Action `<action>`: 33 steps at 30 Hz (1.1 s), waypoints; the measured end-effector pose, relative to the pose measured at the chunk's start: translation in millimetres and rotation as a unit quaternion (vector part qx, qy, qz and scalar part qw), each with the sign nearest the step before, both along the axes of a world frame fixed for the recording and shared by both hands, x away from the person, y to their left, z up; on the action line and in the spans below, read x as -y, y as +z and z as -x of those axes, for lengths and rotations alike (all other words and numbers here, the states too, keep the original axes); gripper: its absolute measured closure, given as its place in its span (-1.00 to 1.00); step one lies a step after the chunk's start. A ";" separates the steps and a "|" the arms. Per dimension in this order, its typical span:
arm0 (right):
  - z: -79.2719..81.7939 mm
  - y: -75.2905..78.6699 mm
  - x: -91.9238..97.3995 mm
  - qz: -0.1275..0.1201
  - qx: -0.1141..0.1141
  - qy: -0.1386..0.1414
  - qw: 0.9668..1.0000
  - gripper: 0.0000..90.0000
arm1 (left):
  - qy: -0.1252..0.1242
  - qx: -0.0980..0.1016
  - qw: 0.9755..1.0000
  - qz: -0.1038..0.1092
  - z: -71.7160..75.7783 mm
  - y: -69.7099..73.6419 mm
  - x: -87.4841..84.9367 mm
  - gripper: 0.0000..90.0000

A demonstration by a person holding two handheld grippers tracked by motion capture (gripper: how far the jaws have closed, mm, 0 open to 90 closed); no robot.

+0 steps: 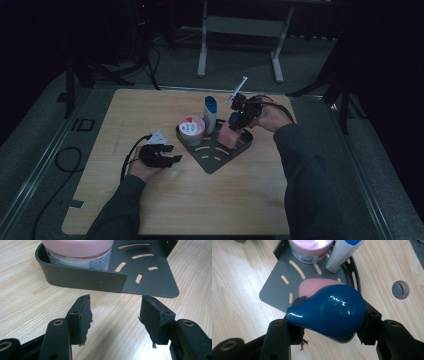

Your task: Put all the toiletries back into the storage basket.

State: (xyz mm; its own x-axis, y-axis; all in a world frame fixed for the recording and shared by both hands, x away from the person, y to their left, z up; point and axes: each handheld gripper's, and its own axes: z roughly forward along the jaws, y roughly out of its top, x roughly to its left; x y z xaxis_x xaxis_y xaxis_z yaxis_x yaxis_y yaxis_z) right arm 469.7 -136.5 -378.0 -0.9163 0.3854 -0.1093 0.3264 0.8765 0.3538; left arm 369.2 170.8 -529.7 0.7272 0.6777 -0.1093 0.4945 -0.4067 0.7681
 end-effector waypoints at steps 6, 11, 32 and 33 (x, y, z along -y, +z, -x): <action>-6.0 -2.5 -2.1 -0.003 0.001 -0.009 1.000 0.08 | 0.000 0.000 1.000 0.000 -0.2 0.1 -0.1 -0.06; -10.7 -6.4 -4.1 -0.001 -0.003 -0.018 1.000 0.08 | 0.001 0.000 1.000 0.001 -0.4 0.2 -0.5 -0.06; -28.6 -16.6 -6.0 0.002 -0.001 -0.054 0.999 0.08 | 0.001 0.000 1.000 0.001 -0.6 0.3 -1.5 -0.06; -29.3 -17.1 -6.2 0.002 -0.001 -0.054 0.999 0.08 | 0.002 0.000 1.000 0.002 -0.5 0.3 -1.5 -0.06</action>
